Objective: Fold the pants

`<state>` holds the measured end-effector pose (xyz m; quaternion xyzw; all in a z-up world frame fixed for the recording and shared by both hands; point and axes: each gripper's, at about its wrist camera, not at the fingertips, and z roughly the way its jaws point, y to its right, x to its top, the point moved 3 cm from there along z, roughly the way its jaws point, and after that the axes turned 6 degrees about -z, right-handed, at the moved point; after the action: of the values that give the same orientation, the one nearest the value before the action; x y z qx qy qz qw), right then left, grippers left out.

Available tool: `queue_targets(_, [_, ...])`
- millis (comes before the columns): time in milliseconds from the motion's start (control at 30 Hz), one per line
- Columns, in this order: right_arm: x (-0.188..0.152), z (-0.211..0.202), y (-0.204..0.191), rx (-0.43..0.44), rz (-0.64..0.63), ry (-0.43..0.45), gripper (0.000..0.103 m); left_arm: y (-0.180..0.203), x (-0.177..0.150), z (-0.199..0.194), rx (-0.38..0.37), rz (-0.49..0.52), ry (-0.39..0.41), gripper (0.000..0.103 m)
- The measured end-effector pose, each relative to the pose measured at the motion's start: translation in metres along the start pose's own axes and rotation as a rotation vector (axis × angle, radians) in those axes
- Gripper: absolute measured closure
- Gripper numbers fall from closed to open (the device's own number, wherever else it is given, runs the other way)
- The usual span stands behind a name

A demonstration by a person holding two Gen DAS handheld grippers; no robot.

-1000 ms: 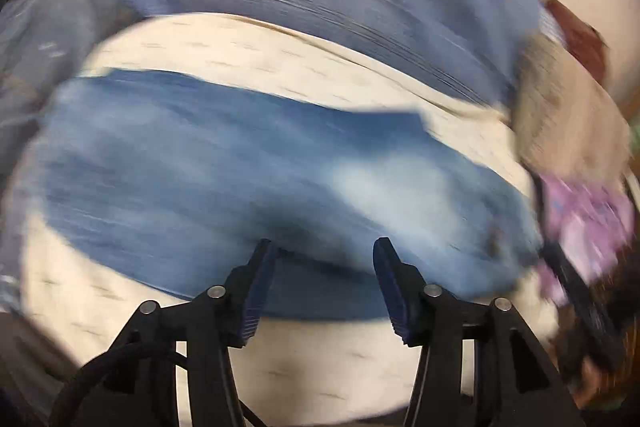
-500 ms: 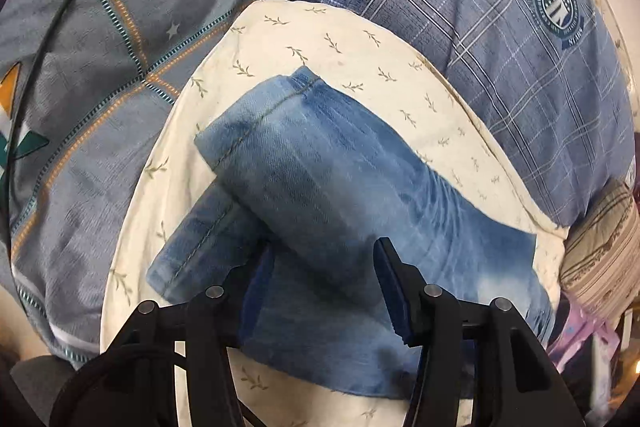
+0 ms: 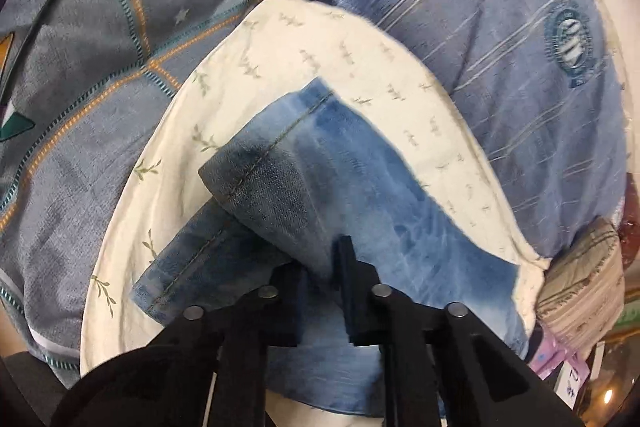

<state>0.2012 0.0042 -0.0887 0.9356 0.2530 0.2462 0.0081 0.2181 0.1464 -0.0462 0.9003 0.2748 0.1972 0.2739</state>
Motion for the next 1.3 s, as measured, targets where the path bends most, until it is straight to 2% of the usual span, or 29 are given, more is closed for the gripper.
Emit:
queue_targets(133, [0.012,-0.037,0.014,0.001,0.049,0.08,0.099,0.013,-0.003,-0.029,-0.13,0.047,0.073,0.097])
queue_targets(200, [0.015,-0.059,0.021,0.004,0.07,0.134,0.099,0.027,-0.008,-0.05,-0.158,0.121,0.145,0.097])
queue_targets(267, [0.015,-0.082,0.023,-0.007,0.082,0.188,0.099,0.034,-0.018,-0.066,-0.163,0.176,0.172,0.097])
queue_targets(333, [0.011,-0.094,0.019,0.006,0.086,0.204,0.099,0.035,-0.03,-0.08,-0.144,0.226,0.21,0.097])
queue_targets(400, [0.002,-0.095,0.008,0.034,0.06,0.185,0.099,0.022,-0.043,-0.076,-0.059,0.239,0.202,0.097])
queue_targets(467, [-0.004,-0.074,-0.003,0.049,0.025,0.124,0.099,0.001,-0.051,-0.047,0.069,0.204,0.109,0.097])
queue_targets(500, [-0.012,-0.058,-0.009,0.051,0.012,0.081,0.099,-0.018,-0.051,-0.023,0.156,0.152,0.037,0.096])
queue_targets(533, [-0.018,-0.045,-0.012,0.062,0.016,0.053,0.099,-0.033,-0.051,-0.005,0.2,0.093,-0.04,0.096])
queue_targets(567, [-0.022,-0.031,-0.013,0.079,0.025,0.016,0.099,-0.041,-0.049,0.004,0.197,0.053,-0.094,0.097])
queue_targets(600, [-0.025,-0.02,-0.012,0.088,0.042,-0.012,0.099,-0.046,-0.044,0.0,0.143,-0.006,-0.09,0.097])
queue_targets(633, [-0.025,-0.017,-0.011,0.093,0.066,-0.009,0.099,-0.044,-0.039,-0.014,0.079,-0.027,-0.039,0.097])
queue_targets(700, [-0.02,-0.027,-0.008,0.114,0.091,0.033,0.099,-0.036,-0.033,-0.033,0.04,0.004,0.053,0.094])
queue_targets(733, [-0.016,-0.034,-0.005,0.126,0.102,0.059,0.099,-0.033,-0.032,-0.036,0.068,0.025,0.084,0.093])
queue_targets(767, [-0.013,-0.038,-0.002,0.131,0.114,0.068,0.098,-0.033,-0.033,-0.03,0.119,0.039,0.078,0.094])
queue_targets(867, [-0.013,-0.023,-0.004,0.134,0.11,0.009,0.098,-0.038,-0.041,-0.008,0.232,0.049,0.009,0.095])
queue_targets(933, [-0.021,-0.008,-0.007,0.143,0.111,-0.027,0.098,-0.033,-0.041,-0.005,0.232,0.044,0.007,0.095])
queue_targets(1033, [-0.019,-0.021,-0.002,0.168,0.142,0.016,0.098,-0.031,-0.045,-0.014,0.228,0.072,0.05,0.095])
queue_targets(1133, [-0.022,-0.029,-0.001,0.18,0.161,0.033,0.099,-0.03,-0.063,-0.016,0.286,0.102,0.056,0.093])
queue_targets(1233, [-0.03,-0.008,-0.001,0.199,0.179,-0.011,0.098,-0.026,-0.062,-0.005,0.335,0.119,0.056,0.089])
queue_targets(1267, [-0.031,-0.01,0.002,0.223,0.202,0.01,0.092,-0.021,-0.063,-0.01,0.336,0.137,0.075,0.089])
queue_targets(1300, [-0.03,-0.013,0.006,0.26,0.231,0.006,0.087,-0.017,-0.064,-0.015,0.336,0.152,0.099,0.082])
